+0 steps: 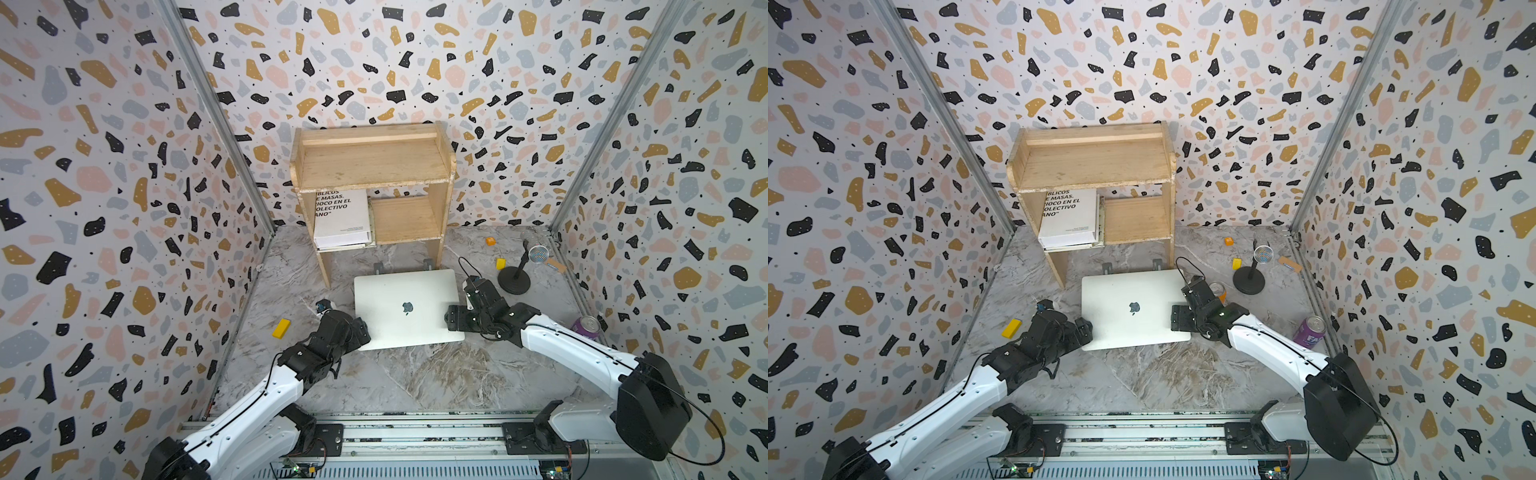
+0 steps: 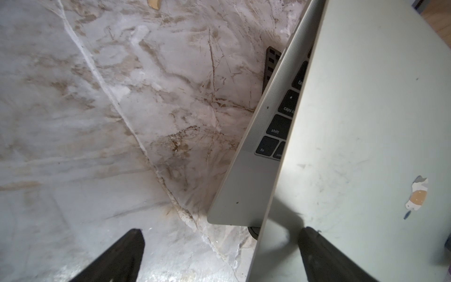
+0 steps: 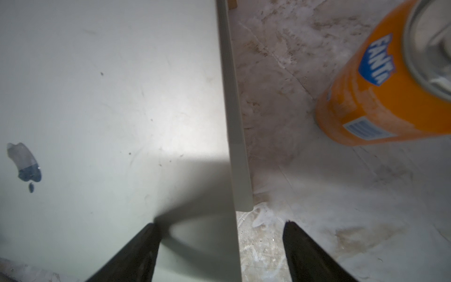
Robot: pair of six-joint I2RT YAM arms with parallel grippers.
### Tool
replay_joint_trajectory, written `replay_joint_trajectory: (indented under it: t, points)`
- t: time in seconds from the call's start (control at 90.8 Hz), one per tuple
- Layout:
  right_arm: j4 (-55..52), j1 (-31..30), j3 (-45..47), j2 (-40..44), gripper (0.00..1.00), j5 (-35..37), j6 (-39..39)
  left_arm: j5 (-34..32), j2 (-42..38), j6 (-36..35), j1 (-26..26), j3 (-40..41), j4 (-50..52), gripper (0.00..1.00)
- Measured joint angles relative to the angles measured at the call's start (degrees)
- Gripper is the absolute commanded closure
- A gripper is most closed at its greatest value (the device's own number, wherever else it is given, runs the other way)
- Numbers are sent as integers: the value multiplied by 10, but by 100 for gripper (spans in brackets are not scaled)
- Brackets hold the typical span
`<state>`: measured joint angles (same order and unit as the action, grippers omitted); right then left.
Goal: Close the laptop lid and set it aside
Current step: Close the lid of the laptop.
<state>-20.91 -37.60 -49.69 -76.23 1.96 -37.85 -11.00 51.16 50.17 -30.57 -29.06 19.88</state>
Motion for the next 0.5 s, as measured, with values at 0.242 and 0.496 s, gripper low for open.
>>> replay_joint_trajectory:
  t: [0.242, 0.496]
  points:
    - [8, 0, 0, -15, 16, 0, 4, -2, 19, 0, 0, 3, -14, 0]
    - [15, 0, 0, -26, 16, 0, 6, -3, 34, 0, 0, 6, -29, 0]
